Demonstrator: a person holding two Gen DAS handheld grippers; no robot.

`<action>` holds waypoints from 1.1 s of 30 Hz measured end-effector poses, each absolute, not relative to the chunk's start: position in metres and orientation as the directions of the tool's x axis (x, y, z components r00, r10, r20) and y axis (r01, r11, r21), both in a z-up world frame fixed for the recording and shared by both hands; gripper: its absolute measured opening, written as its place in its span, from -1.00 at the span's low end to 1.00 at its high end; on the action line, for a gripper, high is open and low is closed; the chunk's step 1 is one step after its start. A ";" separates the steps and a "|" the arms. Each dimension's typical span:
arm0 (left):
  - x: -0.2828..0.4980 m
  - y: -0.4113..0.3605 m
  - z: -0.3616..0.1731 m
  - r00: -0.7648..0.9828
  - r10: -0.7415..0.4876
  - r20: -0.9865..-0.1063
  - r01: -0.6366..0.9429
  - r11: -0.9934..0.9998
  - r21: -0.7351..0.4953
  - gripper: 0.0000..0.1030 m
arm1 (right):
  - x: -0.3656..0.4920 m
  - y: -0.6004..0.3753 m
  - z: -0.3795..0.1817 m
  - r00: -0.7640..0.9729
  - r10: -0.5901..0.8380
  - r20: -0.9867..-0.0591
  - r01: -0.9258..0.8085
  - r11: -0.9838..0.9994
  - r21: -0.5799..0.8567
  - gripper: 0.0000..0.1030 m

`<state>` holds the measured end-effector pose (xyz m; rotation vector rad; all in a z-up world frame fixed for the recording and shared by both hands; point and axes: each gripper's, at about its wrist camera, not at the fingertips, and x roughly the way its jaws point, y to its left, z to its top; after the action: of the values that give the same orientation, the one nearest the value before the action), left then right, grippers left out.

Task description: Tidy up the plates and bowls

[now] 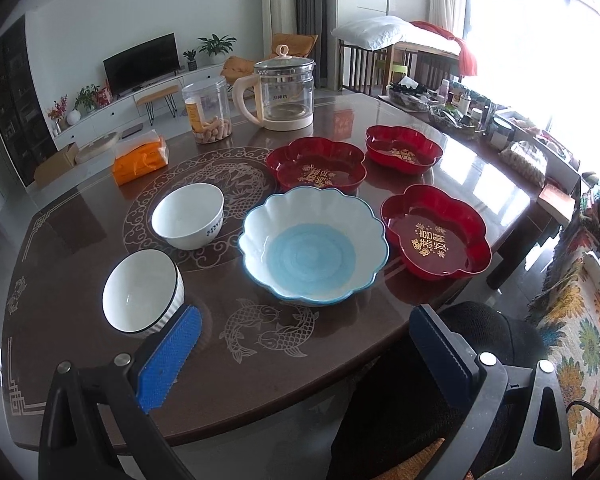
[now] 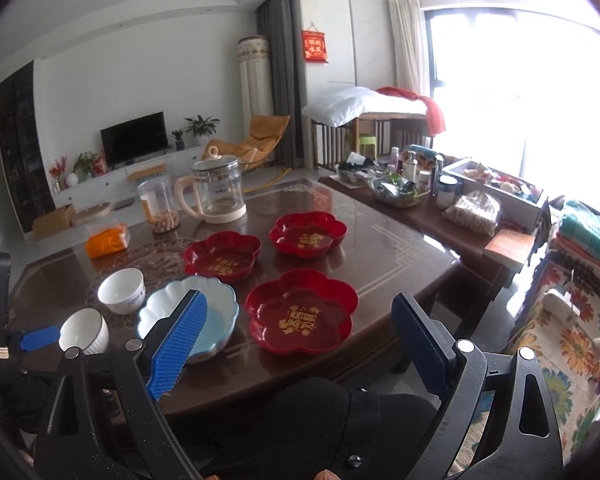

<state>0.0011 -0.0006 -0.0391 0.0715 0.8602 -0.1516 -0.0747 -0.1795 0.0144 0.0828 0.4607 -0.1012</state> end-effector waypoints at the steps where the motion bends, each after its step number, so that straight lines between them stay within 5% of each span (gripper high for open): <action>1: 0.006 -0.002 -0.041 0.636 -0.112 -0.764 0.165 0.986 -0.007 1.00 | -0.073 -0.180 0.013 0.899 -0.073 -0.433 0.108 0.992 0.057 0.85; 4: 0.018 -0.007 -0.049 0.621 -0.114 -0.775 0.170 0.985 -0.008 1.00 | -0.068 -0.181 0.012 0.919 -0.073 -0.387 0.100 0.994 0.048 0.85; 16: 0.050 -0.018 -0.079 0.556 -0.081 -0.827 0.187 0.982 0.029 1.00 | -0.026 -0.198 -0.014 0.835 -0.114 -0.538 0.163 0.986 0.043 0.85; 33: 0.061 -0.020 -0.088 0.532 -0.039 -0.846 0.181 0.981 0.068 1.00 | -0.008 -0.190 -0.023 0.804 -0.100 -0.586 0.132 0.991 0.012 0.85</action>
<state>0.0608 -0.0196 -0.0875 0.1543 1.0019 -0.1319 -0.0084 -0.1901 -0.0228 0.0525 0.6242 -0.1241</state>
